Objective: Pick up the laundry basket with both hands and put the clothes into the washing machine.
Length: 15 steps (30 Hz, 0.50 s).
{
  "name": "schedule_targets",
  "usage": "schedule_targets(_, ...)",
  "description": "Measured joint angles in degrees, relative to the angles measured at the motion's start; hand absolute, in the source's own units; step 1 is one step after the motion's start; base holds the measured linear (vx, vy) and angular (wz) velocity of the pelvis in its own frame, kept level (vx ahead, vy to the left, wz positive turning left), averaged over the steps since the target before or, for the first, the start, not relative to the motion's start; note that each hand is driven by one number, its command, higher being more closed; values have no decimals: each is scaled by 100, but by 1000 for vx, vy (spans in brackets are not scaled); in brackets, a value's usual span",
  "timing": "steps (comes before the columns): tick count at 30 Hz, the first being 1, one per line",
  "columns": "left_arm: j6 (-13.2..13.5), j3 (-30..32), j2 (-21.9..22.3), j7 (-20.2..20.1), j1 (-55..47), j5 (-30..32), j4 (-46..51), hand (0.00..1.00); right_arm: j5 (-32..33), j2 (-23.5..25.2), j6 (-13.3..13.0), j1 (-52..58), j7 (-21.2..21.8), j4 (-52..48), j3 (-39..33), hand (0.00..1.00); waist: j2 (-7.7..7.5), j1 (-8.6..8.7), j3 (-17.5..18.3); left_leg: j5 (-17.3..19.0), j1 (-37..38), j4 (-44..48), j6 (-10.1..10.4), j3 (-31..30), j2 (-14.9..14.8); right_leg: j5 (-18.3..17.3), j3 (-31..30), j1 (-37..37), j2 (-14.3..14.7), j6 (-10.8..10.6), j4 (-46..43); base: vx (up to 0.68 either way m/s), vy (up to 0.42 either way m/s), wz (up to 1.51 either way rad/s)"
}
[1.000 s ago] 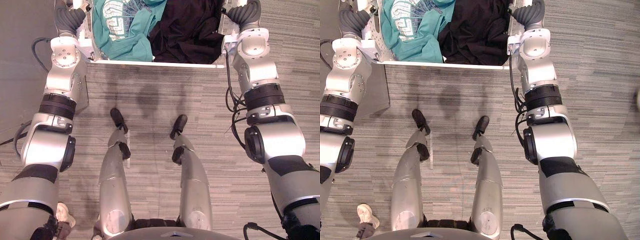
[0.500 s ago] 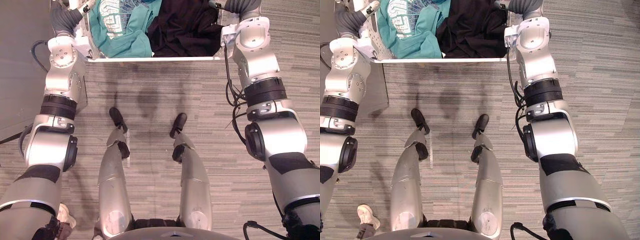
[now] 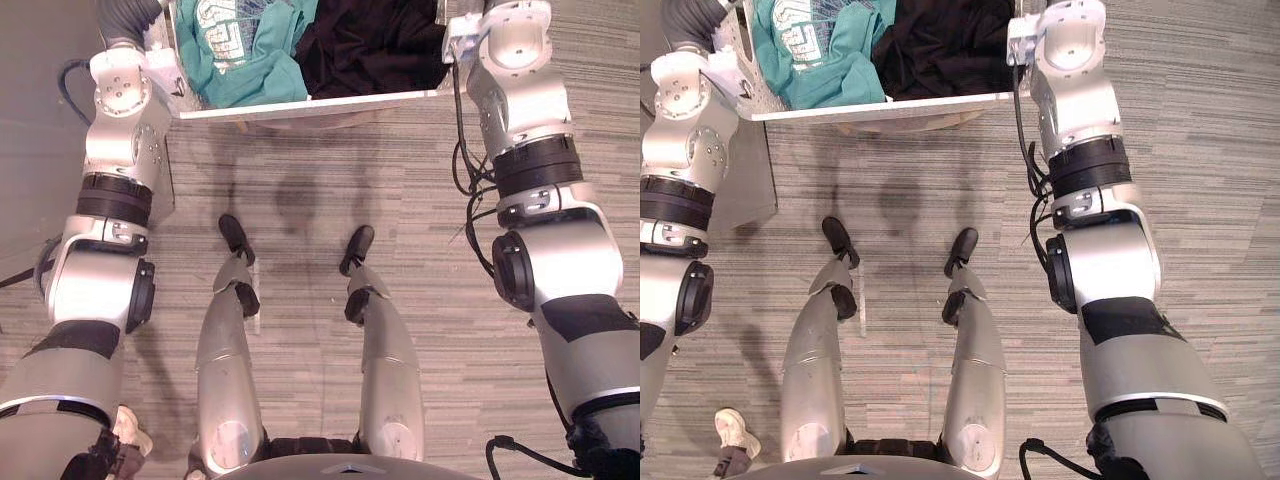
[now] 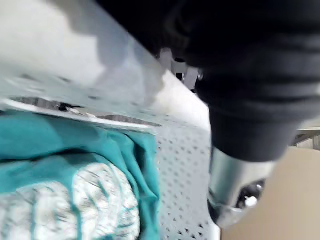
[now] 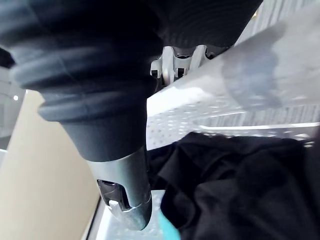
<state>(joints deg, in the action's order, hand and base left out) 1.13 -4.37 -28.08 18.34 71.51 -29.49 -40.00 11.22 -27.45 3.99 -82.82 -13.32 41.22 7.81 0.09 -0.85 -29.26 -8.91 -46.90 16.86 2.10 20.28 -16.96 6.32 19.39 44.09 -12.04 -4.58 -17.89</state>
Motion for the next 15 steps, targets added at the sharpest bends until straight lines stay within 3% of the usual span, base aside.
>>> schedule_targets(7, 4, -34, 13, 101, 106, -416, 20, 0, 312, 46, -139, -142, -69, -475, 106, 0, 0, -3, 0, 1, 127, 41, -2, 4, -16, 8, -12, -105, -2, 13, -54, -43, -40, 1)
schedule_targets(15, 114, -87, -19, 207, 312, -412, 611, 0, 311, -37, -280, -211, -221, -1161, 107, 0, 1, -19, 1, 0, 423, 4, 0, 8, -8, -6, 2, -398, -1, 37, -38, -40, -54, 3)
